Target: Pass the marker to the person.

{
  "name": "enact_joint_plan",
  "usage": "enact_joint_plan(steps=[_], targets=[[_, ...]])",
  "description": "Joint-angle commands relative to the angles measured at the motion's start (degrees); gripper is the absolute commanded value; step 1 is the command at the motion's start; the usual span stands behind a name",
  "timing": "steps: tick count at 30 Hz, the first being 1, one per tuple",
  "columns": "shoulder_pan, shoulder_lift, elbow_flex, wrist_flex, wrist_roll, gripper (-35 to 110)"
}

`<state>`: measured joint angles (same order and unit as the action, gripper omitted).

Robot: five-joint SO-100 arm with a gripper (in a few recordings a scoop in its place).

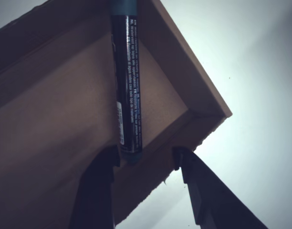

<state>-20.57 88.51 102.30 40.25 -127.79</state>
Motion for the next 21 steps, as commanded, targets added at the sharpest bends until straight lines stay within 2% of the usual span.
enact_joint_plan(steps=[1, 16, 21], targets=[[0.70, 0.53, -5.27, 0.53, 0.09, 24], [0.18, -2.90, -3.78, 0.35, 1.14, 23], [-0.18, -3.08, -5.01, 4.92, 1.85, 23]])
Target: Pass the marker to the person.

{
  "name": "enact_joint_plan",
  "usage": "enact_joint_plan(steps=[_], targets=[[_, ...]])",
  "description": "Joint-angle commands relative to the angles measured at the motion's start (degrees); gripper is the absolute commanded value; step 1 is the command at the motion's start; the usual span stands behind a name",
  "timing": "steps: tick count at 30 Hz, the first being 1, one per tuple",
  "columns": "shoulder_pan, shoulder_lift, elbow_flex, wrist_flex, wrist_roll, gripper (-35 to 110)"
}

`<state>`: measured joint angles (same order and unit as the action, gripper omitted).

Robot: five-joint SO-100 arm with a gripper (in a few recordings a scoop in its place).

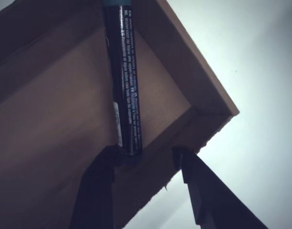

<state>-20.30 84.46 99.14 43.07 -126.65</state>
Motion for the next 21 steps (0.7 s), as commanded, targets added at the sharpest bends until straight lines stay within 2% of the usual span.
enact_joint_plan(steps=[1, 14, 21], targets=[[-0.44, 0.62, -2.29, 2.55, 1.05, 23], [0.97, -3.69, -5.01, 2.81, 2.64, 24], [1.05, -7.65, -11.78, 2.90, 5.89, 23]])
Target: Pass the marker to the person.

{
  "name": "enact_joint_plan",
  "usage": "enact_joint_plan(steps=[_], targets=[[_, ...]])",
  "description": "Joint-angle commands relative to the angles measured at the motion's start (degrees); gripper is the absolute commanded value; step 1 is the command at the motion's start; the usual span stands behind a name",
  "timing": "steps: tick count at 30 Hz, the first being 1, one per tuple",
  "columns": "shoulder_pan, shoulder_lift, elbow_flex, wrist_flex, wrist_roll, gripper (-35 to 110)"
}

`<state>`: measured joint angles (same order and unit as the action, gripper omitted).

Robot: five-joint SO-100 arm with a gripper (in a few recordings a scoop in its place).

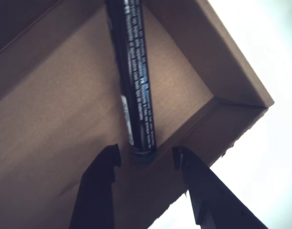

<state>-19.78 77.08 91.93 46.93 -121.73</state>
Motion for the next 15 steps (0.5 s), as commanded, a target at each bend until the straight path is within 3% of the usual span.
enact_joint_plan(steps=[1, 15], targets=[[0.79, -0.97, -5.10, -1.49, 1.05, 23], [2.11, -7.65, -10.90, -3.34, 2.46, 22]])
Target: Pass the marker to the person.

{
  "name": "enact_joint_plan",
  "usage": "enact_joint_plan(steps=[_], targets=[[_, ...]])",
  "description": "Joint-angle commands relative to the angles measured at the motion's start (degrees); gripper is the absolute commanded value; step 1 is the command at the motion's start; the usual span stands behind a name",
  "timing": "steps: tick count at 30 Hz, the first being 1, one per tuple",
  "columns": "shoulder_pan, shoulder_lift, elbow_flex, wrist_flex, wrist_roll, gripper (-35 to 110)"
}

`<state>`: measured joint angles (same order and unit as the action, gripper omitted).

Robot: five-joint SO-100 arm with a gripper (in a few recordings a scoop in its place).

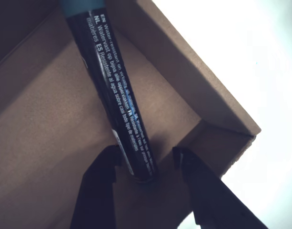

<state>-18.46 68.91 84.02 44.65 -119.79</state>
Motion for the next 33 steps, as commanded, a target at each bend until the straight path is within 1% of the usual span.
enact_joint_plan(steps=[1, 8, 13, 18, 26, 33], targets=[[0.79, 0.18, -3.16, -1.14, 0.70, 22], [0.79, -1.05, -3.34, -2.46, -0.62, 15], [0.70, -1.85, -4.04, -3.08, -0.09, 14], [0.70, -1.67, -2.64, -3.96, -1.49, -5], [0.35, -1.76, -4.04, -2.37, 0.62, -5], [-2.37, -0.18, -8.88, 1.67, 3.87, -5]])
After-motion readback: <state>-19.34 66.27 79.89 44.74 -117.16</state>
